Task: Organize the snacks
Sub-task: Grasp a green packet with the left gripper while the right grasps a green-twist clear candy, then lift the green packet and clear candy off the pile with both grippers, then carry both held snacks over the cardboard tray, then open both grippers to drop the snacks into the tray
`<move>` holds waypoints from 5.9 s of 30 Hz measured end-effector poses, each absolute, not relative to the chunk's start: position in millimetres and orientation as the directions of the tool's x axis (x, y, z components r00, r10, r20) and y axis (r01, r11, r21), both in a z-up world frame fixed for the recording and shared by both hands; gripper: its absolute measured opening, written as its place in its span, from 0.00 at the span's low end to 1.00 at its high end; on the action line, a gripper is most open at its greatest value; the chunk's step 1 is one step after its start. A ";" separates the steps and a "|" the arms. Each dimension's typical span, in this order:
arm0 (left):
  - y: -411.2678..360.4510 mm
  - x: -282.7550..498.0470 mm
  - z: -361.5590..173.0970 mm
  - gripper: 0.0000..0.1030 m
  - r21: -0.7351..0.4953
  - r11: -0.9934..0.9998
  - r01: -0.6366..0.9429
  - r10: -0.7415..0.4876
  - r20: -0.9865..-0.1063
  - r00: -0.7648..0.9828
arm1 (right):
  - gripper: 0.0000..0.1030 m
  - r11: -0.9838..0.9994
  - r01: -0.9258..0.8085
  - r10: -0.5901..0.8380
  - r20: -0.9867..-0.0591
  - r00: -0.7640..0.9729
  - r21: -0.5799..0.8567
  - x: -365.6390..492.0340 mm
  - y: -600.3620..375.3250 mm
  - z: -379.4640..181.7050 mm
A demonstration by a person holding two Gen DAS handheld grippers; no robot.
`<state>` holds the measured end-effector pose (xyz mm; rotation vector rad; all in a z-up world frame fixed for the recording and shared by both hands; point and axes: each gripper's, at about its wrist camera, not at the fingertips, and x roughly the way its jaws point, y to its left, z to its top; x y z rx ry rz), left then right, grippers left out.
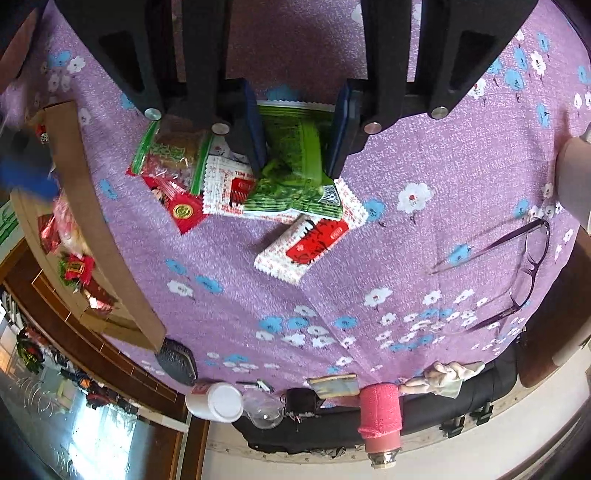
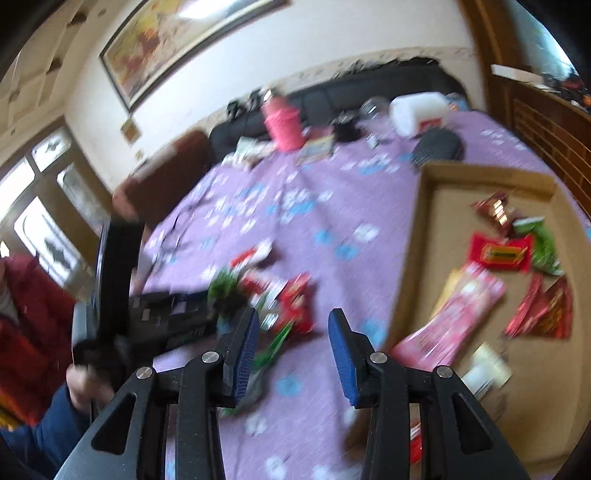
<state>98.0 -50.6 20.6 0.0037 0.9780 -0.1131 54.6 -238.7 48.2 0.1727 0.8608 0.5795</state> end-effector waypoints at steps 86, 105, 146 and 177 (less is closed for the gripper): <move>-60.0 77.8 52.3 0.26 -0.128 0.986 0.107 -0.167 -0.732 0.660 | 0.20 0.906 -0.263 0.421 -0.638 0.645 0.332 91.0 -211.9 52.0; -76.6 71.1 56.0 0.26 -0.132 0.974 0.184 -0.222 -0.722 0.656 | 0.20 0.904 -0.141 0.380 -0.608 0.697 0.403 84.3 -258.9 56.5; -256.7 52.4 33.0 0.26 -0.136 0.845 0.517 -0.416 -0.774 0.477 | 0.21 0.842 0.205 0.214 -0.658 0.722 0.499 54.0 -403.8 20.2; -230.4 44.1 63.7 0.38 -0.156 0.859 0.488 -0.434 -0.727 0.532 | 0.25 0.860 0.247 0.112 -0.639 0.761 0.446 44.8 -409.0 32.6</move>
